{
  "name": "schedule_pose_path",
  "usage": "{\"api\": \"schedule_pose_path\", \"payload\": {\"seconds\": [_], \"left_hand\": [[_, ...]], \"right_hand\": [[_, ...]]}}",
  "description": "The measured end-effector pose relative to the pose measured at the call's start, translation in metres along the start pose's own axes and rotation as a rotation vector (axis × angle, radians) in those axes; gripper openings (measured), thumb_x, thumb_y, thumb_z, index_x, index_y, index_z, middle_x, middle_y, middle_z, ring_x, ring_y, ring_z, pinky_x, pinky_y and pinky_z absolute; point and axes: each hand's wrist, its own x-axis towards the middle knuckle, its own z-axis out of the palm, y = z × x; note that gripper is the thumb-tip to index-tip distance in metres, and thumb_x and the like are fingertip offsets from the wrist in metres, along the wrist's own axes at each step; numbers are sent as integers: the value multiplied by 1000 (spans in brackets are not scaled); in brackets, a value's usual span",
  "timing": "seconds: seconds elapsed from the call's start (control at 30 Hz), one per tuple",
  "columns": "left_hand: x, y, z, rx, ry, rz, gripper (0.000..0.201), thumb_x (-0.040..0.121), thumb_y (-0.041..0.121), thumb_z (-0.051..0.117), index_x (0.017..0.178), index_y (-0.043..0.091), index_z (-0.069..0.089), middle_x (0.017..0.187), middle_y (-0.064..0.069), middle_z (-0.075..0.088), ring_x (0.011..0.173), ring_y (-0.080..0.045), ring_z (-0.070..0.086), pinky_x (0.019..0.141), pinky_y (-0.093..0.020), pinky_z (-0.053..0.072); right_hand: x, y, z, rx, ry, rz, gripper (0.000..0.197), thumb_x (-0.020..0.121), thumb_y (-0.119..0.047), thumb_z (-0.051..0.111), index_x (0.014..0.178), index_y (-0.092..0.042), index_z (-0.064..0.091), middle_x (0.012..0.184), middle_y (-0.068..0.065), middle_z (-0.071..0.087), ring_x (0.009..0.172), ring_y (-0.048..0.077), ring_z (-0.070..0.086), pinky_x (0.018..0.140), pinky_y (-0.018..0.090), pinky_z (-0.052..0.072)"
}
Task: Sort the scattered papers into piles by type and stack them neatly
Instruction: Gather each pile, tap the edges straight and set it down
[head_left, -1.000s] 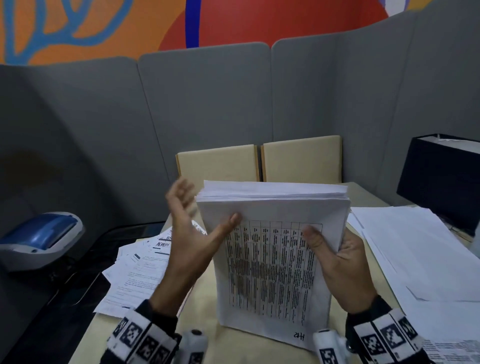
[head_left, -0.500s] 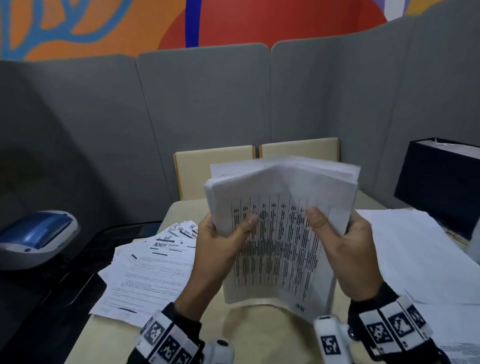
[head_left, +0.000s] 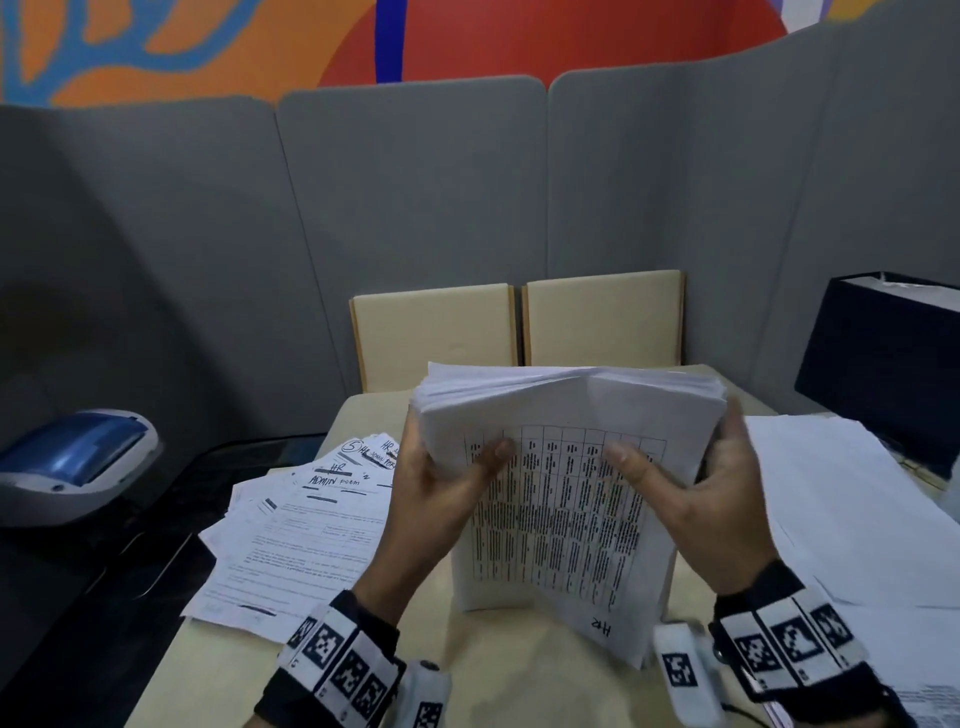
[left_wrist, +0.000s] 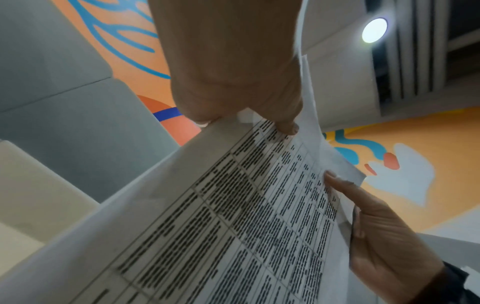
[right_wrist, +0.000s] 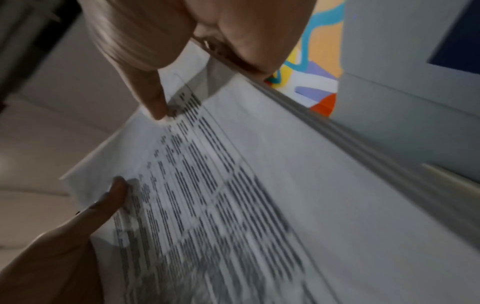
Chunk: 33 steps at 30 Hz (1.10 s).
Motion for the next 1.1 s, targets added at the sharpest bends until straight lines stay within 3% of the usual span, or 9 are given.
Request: {"api": "schedule_pose_path", "payload": {"seconds": [0.1,0.17,0.3,0.47,0.57,0.73,0.9,1.1], "left_hand": [[6,8,4,-21,7,11,59,86,14,79,137,12,51,114,-4,75,105,-20,75,79,-32,63],[9,7,6,-11,11,7,56,86,19,79,135,11,54,113,-6,76,104,-21,75,80,-35,64],[11,5,4,-35,13,-19,53,85,22,78,131,8,57,112,-8,77,104,-23,76,80,-31,63],[14,3,2,-48,-9,-48,49,86,25,76,128,5,61,110,-7,79,103,-21,76,79,-26,61],[16,5,2,-56,-21,-69,48,85,27,74,126,6,62,107,-4,79,100,-16,76,77,-24,60],[20,4,-1,-64,-44,-103,49,86,38,83,122,12,63,106,1,80,100,-14,77,77,-25,61],[23,2,-5,-73,-95,-143,63,77,49,77,127,13,64,114,-6,78,107,-22,75,84,-31,61],[25,2,-3,-86,-160,-191,51,81,46,75,119,12,70,110,-8,79,105,-24,76,84,-31,61]], "right_hand": [[13,-12,-1,-142,-8,-257,80,80,0,81,142,-23,36,123,8,59,103,10,69,68,21,62],[20,-17,-4,-242,-43,-351,72,83,-7,81,141,-25,41,123,4,63,103,11,69,67,22,63],[26,-21,-13,-375,-57,-385,45,87,-25,77,129,-25,60,117,-5,67,96,17,71,63,31,65],[28,-22,-18,-414,-124,-482,46,91,-15,75,134,-23,58,120,5,68,100,22,71,70,38,65],[30,-24,-19,-452,-178,-515,36,96,-10,74,130,-14,63,119,4,67,105,20,67,75,38,62],[31,-24,-20,-490,-158,-547,32,92,-15,77,122,-8,68,109,2,69,93,17,70,66,31,61],[31,-23,-21,-510,-122,-529,30,87,-15,80,113,-6,70,102,4,71,85,21,72,59,37,62],[38,-35,-25,-524,-135,-565,18,84,-9,83,97,-1,72,100,5,74,92,19,73,72,40,63]]}}
